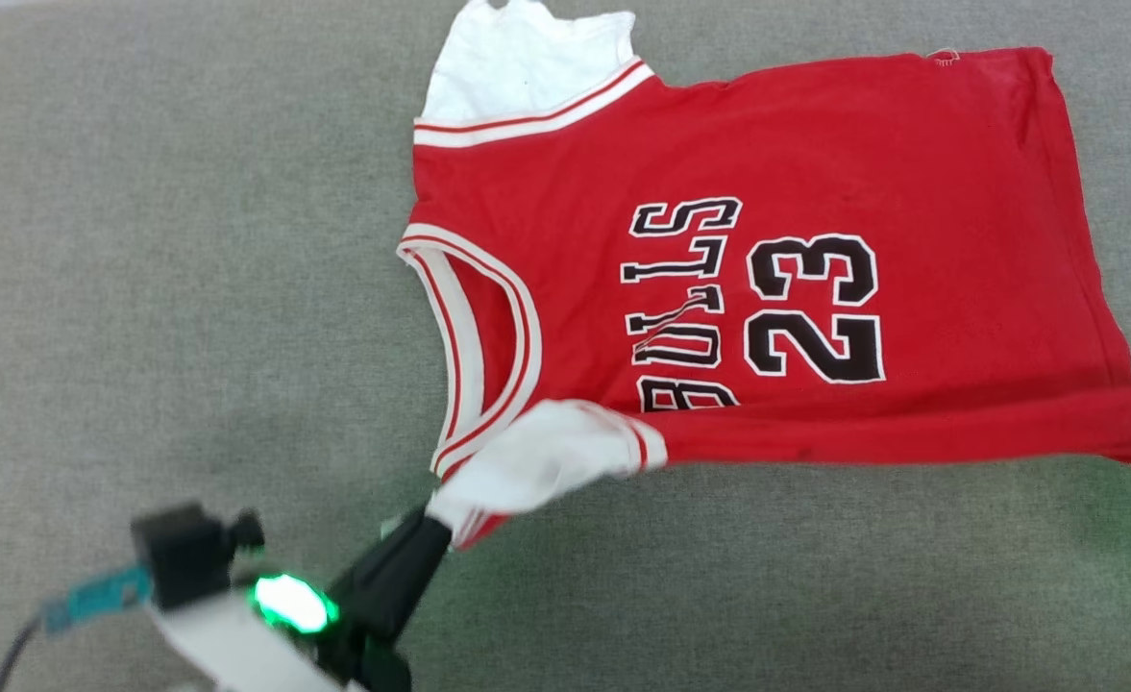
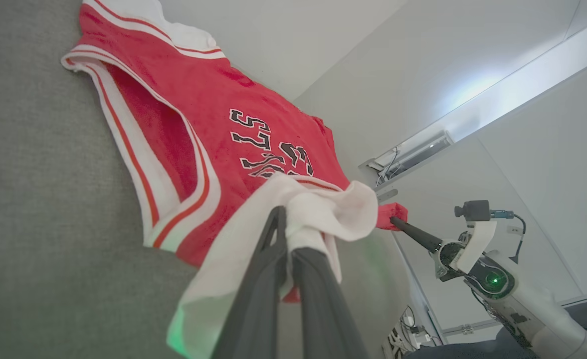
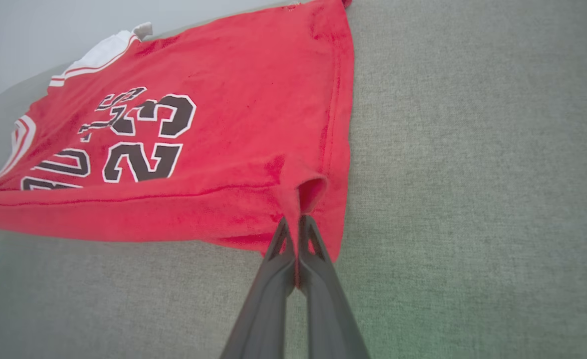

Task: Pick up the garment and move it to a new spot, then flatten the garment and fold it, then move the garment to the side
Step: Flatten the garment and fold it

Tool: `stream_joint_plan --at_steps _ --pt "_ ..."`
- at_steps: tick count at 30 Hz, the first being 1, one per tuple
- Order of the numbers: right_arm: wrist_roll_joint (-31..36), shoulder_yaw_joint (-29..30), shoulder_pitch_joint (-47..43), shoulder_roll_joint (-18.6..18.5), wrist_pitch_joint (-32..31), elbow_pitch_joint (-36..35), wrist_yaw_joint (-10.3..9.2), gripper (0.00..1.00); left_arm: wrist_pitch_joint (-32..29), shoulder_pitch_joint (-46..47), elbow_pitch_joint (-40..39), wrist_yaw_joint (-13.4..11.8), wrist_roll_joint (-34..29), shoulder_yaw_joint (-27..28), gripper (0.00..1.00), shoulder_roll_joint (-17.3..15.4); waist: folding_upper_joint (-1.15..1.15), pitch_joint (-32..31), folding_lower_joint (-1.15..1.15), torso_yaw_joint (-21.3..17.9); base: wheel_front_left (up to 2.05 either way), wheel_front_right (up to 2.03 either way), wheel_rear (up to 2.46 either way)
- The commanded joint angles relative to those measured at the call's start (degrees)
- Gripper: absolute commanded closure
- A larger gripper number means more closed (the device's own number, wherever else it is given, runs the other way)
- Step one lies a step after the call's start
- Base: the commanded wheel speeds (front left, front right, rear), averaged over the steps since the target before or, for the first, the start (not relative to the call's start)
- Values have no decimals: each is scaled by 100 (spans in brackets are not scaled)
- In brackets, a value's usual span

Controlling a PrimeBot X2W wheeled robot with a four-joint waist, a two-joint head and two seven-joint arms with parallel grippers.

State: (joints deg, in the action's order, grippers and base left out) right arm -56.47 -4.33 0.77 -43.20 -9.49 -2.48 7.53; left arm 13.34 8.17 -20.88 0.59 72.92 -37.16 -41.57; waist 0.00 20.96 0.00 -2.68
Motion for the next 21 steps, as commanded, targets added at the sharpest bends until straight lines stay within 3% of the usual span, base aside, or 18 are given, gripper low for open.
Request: stream_joint_plan --at_steps 1,12,21 --pt "92 167 91 130 -118 -70 -9 100 -160 281 111 64 -59 -14 100 -11 0 18 0 4 0 0 0" --pt "670 516 1475 1004 -890 252 -9 100 -1091 2458 1516 515 275 77 100 648 0 434 0 -169 0 0 0" --pt "888 235 2139 1309 -808 927 -9 100 -916 3306 3195 646 10 -11 100 1182 0 809 0 -306 0 0 0"
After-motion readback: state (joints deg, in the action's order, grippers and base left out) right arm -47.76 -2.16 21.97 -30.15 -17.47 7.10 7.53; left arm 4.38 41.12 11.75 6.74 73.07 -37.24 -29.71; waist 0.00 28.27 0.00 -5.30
